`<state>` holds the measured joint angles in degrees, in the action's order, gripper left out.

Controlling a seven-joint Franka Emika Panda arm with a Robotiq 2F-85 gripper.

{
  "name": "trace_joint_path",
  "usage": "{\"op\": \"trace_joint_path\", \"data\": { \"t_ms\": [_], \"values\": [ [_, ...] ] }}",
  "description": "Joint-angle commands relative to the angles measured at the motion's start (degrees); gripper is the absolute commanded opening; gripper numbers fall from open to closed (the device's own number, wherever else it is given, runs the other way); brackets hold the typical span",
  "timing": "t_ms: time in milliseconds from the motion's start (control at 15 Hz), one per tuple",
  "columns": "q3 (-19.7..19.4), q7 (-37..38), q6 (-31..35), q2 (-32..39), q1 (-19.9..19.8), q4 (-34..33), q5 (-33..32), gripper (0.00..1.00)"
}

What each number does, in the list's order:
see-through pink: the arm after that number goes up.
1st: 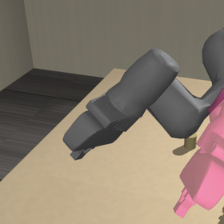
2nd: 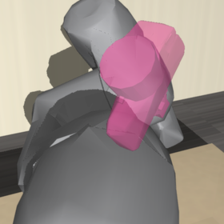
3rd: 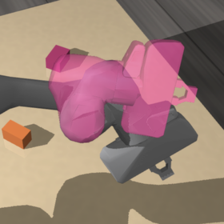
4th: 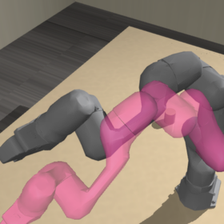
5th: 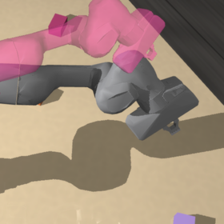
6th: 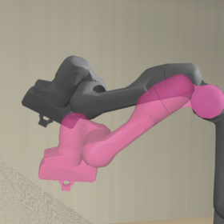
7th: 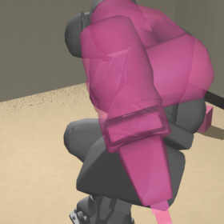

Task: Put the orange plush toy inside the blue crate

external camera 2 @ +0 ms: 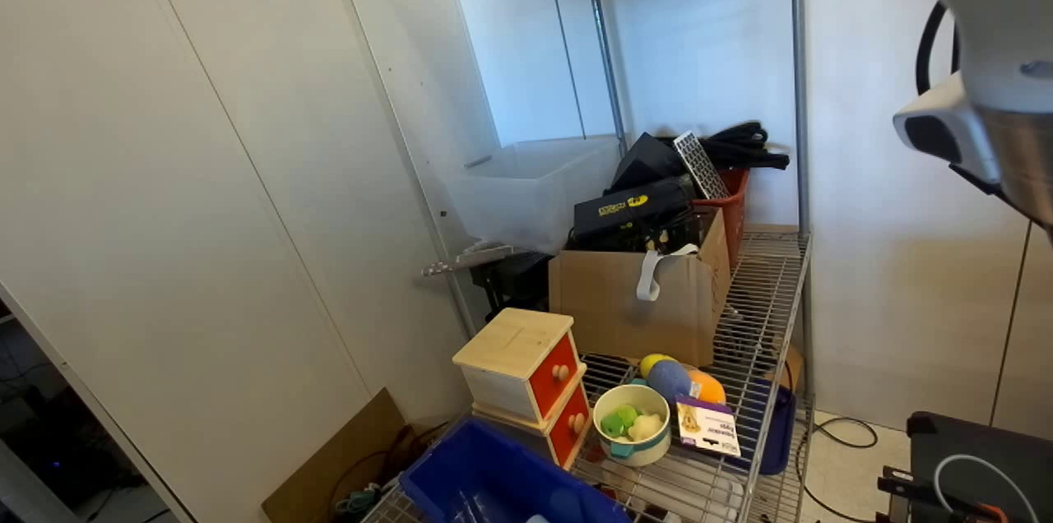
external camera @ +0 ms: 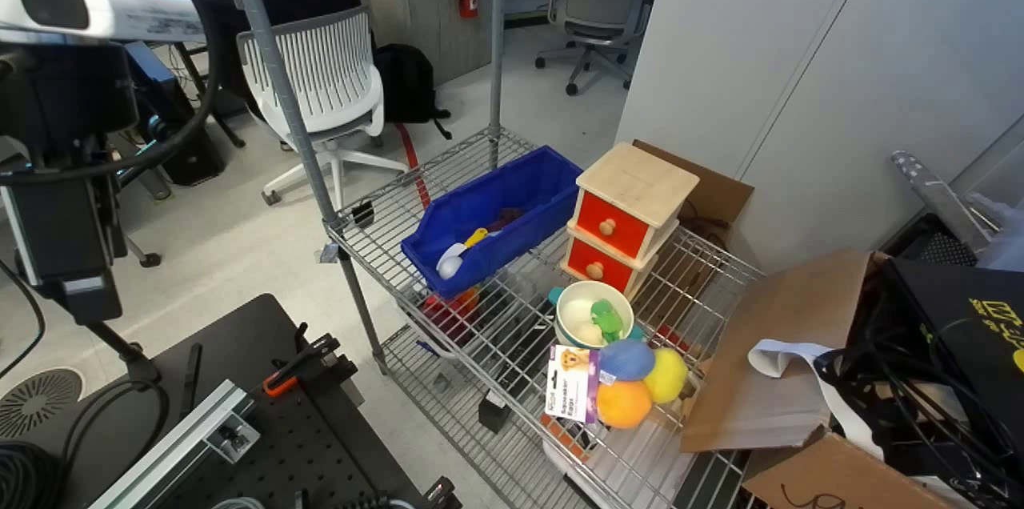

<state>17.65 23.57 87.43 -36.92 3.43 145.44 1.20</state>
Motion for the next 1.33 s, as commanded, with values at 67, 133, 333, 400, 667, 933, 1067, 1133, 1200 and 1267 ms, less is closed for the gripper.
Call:
{"op": "trace_joint_path", "data": {
  "t_ms": [67,133,333,400,667,933,1067,1133,1200,1267],
  "values": [
    [-1.08,0.20,0.10,1.60,0.55,-1.13,-0.83,1.00],
    [-1.12,0.16,0.26,2.21,0.41,-1.52,-1.11,1.00],
    [-1.99,-1.94,1.50,3.89,0.70,-2.41,-1.42,1.00],
    [-2.39,-3.04,1.99,4.73,0.75,-2.89,-1.64,1.00],
    [-4.05,-3.82,6.74,8.93,-0.40,-5.52,-3.23,1.00],
    [-6.31,-3.50,9.86,13.12,-1.21,-8.24,-3.81,1.00],
    [-7.63,-4.37,9.89,15.15,-1.30,-9.73,-3.02,1.00],
    [-8.37,-5.45,9.72,16.06,-1.16,-10.45,-2.39,1.00],
    [-9.14,-7.07,9.30,16.85,-0.84,-11.17,-1.49,1.00],
    [-9.73,-8.49,9.17,17.53,-0.64,-11.69,-0.78,1.00]
  ]
}}
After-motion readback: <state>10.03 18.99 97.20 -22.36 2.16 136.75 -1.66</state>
